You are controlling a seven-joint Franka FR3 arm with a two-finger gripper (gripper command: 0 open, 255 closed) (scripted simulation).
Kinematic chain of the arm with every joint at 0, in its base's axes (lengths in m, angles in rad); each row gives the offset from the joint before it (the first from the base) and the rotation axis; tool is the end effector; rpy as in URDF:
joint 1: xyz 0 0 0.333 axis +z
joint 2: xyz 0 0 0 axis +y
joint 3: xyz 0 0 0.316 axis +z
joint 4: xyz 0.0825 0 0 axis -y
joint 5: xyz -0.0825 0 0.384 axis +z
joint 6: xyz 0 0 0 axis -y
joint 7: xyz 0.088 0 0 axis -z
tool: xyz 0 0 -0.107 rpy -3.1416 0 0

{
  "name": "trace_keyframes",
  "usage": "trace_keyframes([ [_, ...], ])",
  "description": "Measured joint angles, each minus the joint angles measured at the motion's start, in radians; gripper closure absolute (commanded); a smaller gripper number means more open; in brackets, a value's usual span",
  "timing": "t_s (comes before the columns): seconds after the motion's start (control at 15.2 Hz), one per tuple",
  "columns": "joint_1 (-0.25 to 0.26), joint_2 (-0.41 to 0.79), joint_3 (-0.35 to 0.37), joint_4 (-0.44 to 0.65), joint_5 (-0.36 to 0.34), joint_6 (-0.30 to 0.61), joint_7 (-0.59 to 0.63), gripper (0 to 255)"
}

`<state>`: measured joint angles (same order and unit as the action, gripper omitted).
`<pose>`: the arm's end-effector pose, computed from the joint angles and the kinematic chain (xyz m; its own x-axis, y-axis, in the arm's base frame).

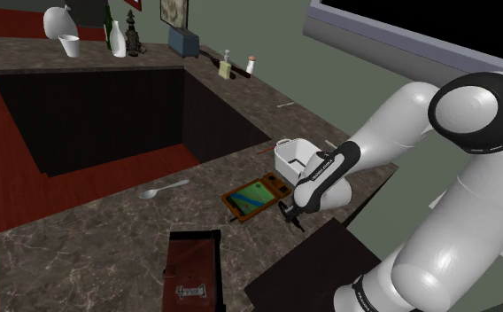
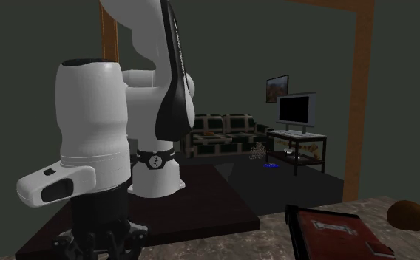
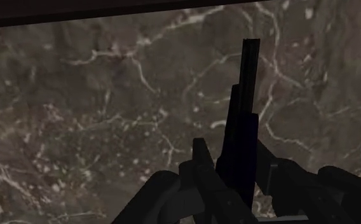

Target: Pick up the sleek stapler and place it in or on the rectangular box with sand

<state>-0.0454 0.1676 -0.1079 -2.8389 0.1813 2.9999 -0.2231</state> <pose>0.3473 -0.0695 0.1543 0.9941 -0.1081 -0.0030 -0.1081 -0.9941 -0.0076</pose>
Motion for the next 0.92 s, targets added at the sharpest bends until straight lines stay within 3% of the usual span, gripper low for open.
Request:
trace_keyframes([
  [0.53,0.000,0.000,0.000,0.000,0.000,0.000,0.000,255],
  [0.92,0.039,-0.108,-0.068,-0.017,-0.101,-0.089,0.072,255],
])
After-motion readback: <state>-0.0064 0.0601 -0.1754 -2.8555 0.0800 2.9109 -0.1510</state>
